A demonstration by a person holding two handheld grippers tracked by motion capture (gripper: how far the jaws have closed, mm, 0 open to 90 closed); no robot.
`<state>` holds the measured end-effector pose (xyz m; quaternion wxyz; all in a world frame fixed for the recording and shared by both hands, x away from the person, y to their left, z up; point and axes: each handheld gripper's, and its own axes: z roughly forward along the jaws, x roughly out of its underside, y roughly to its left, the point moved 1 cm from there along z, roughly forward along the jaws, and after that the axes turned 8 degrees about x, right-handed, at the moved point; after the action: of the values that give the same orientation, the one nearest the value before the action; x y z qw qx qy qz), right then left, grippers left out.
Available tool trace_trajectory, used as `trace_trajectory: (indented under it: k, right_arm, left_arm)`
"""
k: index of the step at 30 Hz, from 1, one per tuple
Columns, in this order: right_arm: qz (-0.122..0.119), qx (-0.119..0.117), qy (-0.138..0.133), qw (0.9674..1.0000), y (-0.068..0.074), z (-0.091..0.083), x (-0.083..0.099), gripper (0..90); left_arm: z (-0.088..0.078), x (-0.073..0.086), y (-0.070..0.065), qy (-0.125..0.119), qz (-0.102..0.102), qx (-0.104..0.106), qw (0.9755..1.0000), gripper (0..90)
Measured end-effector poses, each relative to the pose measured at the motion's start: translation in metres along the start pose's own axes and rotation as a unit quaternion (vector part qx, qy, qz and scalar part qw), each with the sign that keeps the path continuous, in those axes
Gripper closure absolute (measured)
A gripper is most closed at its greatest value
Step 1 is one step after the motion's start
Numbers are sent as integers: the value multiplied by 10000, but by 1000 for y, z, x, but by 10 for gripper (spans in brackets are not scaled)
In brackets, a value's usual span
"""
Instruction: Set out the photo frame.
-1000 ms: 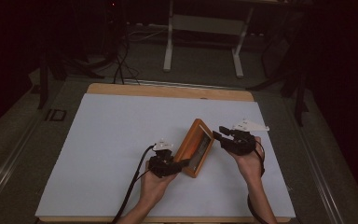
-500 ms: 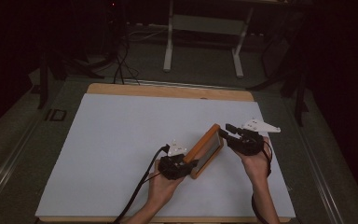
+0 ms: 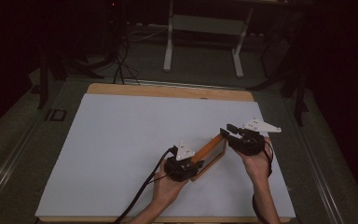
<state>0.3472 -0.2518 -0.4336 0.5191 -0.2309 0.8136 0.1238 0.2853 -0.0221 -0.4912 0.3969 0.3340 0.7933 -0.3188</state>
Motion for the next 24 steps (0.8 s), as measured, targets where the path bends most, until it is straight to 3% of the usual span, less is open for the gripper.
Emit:
trace_trajectory:
  k: [5,9,11,16,21,24]
  right_arm:
    - [5,-9,39,10000,0,1,1,616]
    - [-16,-19,52,10000,0,2,2,615]
    - [-10,-16,50,10000,0,2,1,615]
    - [23,-8,22,10000,-2,-1,1,615]
    - [38,-10,15,10000,-3,-1,1,614]
    - [33,-12,24,10000,-3,0,2,614]
  left_arm:
    - [0,3,1,-127,-3,108,9999,680]
    - [5,7,1,-184,-76,466,9987,619]
    - [9,10,-2,-174,15,528,9985,591]
    - [16,18,-4,-117,27,399,9991,560]
    - [23,30,1,104,-80,348,9993,553]
    - [28,37,1,215,54,290,9993,584]
